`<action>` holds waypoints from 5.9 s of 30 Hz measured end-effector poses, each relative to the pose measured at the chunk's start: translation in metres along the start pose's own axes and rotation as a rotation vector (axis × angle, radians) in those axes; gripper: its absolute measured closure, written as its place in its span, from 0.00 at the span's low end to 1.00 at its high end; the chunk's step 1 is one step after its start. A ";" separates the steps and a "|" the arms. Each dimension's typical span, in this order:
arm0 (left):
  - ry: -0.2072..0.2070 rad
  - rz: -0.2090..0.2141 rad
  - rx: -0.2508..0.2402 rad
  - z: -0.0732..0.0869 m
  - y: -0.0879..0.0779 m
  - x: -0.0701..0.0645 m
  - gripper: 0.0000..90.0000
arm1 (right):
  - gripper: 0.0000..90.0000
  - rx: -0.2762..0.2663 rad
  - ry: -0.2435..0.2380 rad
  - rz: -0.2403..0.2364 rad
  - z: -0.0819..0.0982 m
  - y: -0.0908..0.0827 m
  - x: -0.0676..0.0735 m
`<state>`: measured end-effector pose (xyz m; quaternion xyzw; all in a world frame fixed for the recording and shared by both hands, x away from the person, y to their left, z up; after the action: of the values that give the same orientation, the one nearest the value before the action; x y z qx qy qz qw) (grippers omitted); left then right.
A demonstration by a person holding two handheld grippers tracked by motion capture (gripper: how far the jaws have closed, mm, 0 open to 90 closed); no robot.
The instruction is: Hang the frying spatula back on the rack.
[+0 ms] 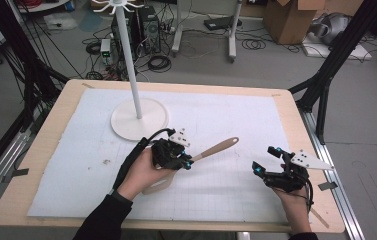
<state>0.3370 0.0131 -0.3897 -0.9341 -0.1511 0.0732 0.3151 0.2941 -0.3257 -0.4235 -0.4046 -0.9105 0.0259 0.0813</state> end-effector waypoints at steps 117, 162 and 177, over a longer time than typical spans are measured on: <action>0.125 0.323 -0.616 -0.018 -0.075 -0.037 0.54 | 0.84 -0.011 -0.062 -0.692 -0.124 0.094 0.157; 0.078 0.049 -0.684 -0.020 -0.140 0.016 0.87 | 0.17 -0.080 -0.074 -0.303 -0.085 0.045 0.080; 0.061 -0.151 -0.680 -0.052 -0.169 0.059 0.87 | 0.13 -0.033 -0.028 -0.212 -0.048 0.027 0.044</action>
<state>0.3646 0.1303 -0.2476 -0.9736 -0.2258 -0.0329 -0.0052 0.2925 -0.2758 -0.3739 -0.3070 -0.9495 0.0076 0.0642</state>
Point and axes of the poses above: each handheld gripper's, and its own axes: y roughly forward along the jaws, z roughly out of its underside, x roughly to its left, the point moved 3 cm from there along y, roughly forward along the jaws, and after that the axes turned 7 degrees about -x, right-handed, at the moved point
